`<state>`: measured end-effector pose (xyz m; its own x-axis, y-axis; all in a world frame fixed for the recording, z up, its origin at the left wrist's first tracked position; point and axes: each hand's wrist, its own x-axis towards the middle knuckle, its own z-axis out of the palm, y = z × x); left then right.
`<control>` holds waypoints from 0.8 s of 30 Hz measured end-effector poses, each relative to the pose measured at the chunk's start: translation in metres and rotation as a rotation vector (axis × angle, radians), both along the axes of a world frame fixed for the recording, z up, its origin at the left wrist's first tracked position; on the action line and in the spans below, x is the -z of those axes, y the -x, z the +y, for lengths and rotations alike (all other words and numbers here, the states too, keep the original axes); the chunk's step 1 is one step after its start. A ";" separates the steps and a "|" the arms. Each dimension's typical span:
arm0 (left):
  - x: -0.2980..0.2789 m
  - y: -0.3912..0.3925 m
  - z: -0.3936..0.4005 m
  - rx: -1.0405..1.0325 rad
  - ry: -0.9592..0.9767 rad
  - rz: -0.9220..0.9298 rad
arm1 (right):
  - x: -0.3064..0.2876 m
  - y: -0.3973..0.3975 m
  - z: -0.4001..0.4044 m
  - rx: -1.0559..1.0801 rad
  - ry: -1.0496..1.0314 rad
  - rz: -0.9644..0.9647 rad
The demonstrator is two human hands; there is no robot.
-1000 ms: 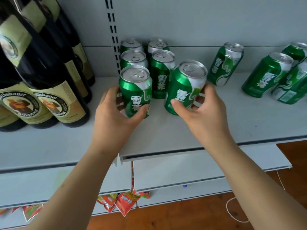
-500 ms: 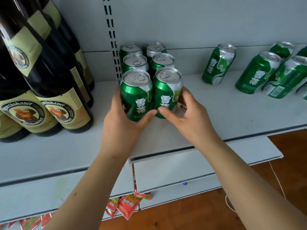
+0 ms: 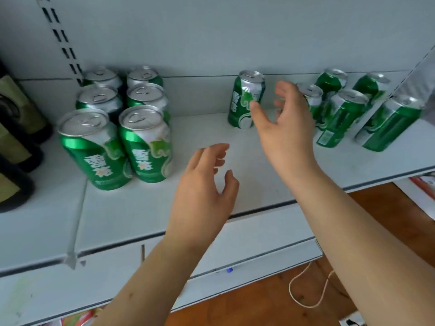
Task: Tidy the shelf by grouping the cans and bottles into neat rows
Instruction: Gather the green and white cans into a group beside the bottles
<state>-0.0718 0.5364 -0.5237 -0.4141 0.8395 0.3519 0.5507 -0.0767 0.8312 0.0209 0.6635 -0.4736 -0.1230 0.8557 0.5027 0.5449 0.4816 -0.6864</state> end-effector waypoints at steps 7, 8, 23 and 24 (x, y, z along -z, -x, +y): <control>0.012 -0.015 0.112 -0.219 0.218 0.021 | -0.002 0.016 0.078 -0.177 0.054 -0.170; 0.014 -0.014 0.119 -0.222 0.249 0.063 | 0.002 0.021 0.085 -0.178 0.068 -0.199; -0.011 -0.002 0.090 -0.390 0.112 -0.557 | -0.011 0.077 0.080 -0.451 0.060 -0.129; -0.012 -0.001 0.087 -0.398 0.117 -0.622 | -0.011 0.083 0.077 -0.465 0.062 -0.147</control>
<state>-0.0705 0.6234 -0.5122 -0.7879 0.6021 -0.1291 -0.0563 0.1383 0.9888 -0.0624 0.7410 -0.4629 -0.5648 0.7213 0.4010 0.3750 0.6571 -0.6539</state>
